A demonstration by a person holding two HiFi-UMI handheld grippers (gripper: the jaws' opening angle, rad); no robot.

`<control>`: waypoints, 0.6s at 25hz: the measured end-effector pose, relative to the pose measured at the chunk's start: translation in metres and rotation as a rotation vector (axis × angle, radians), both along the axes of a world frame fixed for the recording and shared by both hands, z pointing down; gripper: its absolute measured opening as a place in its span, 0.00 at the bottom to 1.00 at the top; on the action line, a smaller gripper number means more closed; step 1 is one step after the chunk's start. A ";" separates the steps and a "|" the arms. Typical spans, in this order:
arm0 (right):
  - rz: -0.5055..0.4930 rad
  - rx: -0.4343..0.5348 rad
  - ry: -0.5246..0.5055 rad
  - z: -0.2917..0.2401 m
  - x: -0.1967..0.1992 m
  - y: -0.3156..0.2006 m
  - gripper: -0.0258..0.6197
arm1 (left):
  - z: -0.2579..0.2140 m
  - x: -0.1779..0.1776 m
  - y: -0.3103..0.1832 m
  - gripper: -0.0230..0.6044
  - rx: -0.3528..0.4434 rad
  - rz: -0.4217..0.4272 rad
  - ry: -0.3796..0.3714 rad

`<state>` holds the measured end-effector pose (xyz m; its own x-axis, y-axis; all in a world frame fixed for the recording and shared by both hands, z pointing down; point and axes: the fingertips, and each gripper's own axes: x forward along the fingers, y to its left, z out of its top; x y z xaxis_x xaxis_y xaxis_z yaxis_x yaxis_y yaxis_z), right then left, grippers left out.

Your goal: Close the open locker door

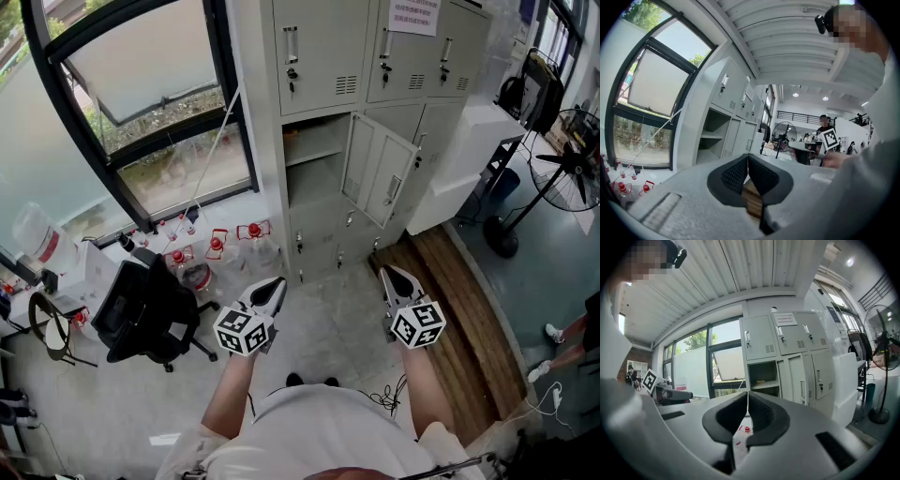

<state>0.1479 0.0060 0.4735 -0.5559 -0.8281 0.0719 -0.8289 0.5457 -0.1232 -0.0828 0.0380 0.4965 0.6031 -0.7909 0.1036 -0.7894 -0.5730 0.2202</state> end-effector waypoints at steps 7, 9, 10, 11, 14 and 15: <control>-0.014 -0.012 -0.003 0.004 -0.005 0.001 0.06 | 0.005 0.002 0.002 0.06 -0.010 0.008 0.001; -0.015 -0.013 -0.001 0.005 -0.007 0.001 0.06 | 0.007 0.001 0.003 0.06 -0.013 0.009 0.000; -0.015 -0.011 0.002 0.005 -0.008 0.002 0.05 | 0.007 0.001 0.003 0.06 -0.014 0.009 0.000; -0.015 -0.011 0.006 0.005 -0.010 0.003 0.05 | 0.008 0.001 0.004 0.06 -0.015 0.009 0.000; -0.023 -0.013 0.024 0.007 -0.015 0.004 0.05 | 0.008 0.001 0.005 0.06 -0.016 0.012 0.000; -0.025 -0.010 0.028 0.006 -0.017 0.005 0.05 | 0.008 0.001 0.005 0.06 -0.016 0.013 -0.001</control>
